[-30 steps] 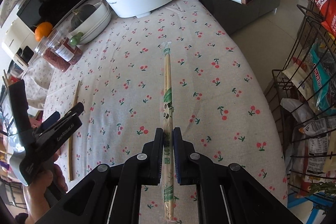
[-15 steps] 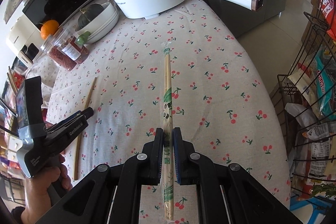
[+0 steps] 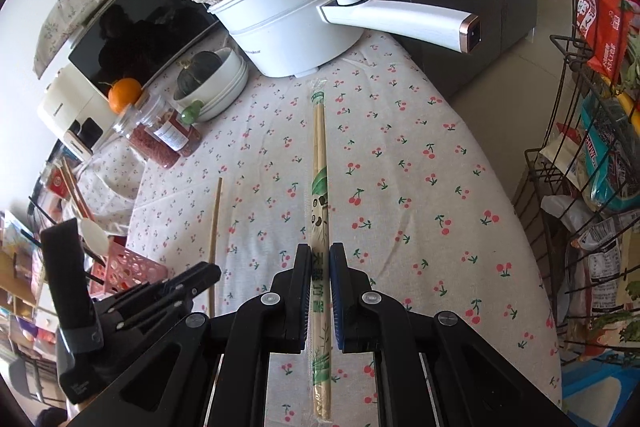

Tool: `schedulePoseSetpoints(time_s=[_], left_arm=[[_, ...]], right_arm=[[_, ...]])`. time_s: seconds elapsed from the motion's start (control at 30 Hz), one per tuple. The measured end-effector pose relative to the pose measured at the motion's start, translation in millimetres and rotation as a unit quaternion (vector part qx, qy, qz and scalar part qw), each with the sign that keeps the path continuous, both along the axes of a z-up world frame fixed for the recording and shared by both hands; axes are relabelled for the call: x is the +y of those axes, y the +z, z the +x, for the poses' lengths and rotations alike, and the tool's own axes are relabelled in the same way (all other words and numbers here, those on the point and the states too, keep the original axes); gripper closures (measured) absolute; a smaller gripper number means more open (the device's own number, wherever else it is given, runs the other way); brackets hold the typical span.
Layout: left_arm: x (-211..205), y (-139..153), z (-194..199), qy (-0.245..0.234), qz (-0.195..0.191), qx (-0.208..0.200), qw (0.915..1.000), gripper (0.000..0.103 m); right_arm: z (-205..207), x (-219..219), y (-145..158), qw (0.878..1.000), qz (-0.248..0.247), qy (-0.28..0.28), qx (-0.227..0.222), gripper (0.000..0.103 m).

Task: Organize utensils
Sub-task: 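Close the left gripper on the last wooden chopstick while the right holds the wrapped pair, then carry both grippers' chopsticks to the pink basket and insert them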

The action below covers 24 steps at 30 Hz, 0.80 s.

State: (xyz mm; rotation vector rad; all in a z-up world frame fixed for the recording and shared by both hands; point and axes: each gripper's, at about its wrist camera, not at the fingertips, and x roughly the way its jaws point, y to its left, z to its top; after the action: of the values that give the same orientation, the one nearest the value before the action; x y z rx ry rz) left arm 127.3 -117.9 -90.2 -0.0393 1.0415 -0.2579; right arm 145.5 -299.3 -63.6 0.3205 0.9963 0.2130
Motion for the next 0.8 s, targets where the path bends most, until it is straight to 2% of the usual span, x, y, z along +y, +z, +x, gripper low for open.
schedulePoseSetpoints(time_s=[0.17,0.37,0.47,0.6,0.73,0.8], left_arm=[[9.3,39.9,-51.2,-0.075,-0.011,-0.047,0.996,0.095],[45.4,85.2,-93.1,-0.095,-0.056,-0.109,0.9879,0.095],[70.2,112.8,-106.4,-0.083,-0.07,-0.148,0.983,0.095],[108.5,140.4,-109.0,-0.045,-0.077,-0.199,0.9759,0.095],[147.6,148.7,-99.6,0.018,-0.078,-0.246,0.966,0.095],[163.3,146.5,-94.7,0.045,-0.077,-0.272,0.958,0.095]], right_arm=[[-14.4,6.3,19.6,0.999,0.02,0.001,-0.028,0.094],[-31.0,18.1,44.8,0.997,0.016,0.001,-0.074,0.094],[-37.1,21.2,55.0,0.995,0.021,0.0,-0.095,0.094],[-41.6,29.1,64.1,0.993,0.027,0.003,-0.116,0.094],[-45.0,43.8,69.7,0.991,0.023,0.011,-0.131,0.094],[-44.9,50.9,69.9,0.991,0.022,0.017,-0.134,0.094]])
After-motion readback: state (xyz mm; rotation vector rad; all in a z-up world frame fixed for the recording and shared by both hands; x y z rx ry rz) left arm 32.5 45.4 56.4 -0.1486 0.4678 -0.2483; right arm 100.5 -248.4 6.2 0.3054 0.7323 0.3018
